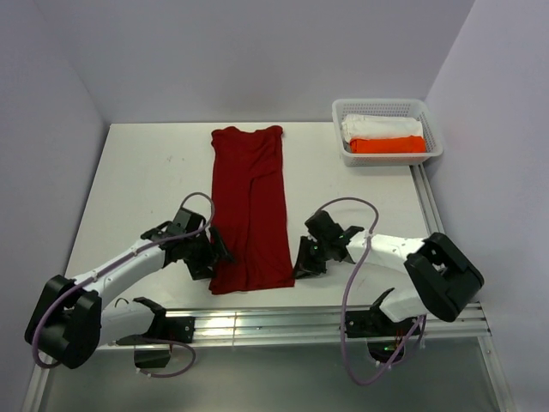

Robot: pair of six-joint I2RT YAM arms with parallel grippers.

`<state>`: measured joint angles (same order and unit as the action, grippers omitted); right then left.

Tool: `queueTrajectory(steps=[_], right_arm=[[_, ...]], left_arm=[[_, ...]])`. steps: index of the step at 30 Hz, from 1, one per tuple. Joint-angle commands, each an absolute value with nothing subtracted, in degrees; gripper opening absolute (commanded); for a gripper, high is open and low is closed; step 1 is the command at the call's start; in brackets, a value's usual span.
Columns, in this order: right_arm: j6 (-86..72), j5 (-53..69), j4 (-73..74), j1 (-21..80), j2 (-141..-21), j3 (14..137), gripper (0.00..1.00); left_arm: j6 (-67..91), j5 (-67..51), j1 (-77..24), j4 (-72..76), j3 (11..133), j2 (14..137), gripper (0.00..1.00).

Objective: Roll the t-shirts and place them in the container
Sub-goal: Fold the tshirt

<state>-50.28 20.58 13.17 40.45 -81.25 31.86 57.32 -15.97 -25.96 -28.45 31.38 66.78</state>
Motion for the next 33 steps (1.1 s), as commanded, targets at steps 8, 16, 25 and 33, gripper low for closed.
queueTrajectory(steps=[8, 16, 25, 33], right_arm=[[-42.6, 14.2, 33.5, 37.2, -69.2, 41.3, 0.45], [-47.4, 15.4, 29.5, 45.7, -76.3, 51.1, 0.44], [-56.1, 12.3, 23.9, 58.2, -88.5, 58.2, 0.4], [-55.5, 3.8, 30.6, 66.9, -98.0, 72.0, 0.42]], left_arm=[[57.4, -4.9, -30.3, -51.8, 47.2, 66.9, 0.83], [54.0, -3.9, -22.7, -52.8, 55.8, 70.0, 0.83], [51.7, -13.3, -11.3, -36.7, 57.6, 80.0, 0.82], [51.8, -17.5, -9.6, -30.6, 59.6, 87.5, 0.82]])
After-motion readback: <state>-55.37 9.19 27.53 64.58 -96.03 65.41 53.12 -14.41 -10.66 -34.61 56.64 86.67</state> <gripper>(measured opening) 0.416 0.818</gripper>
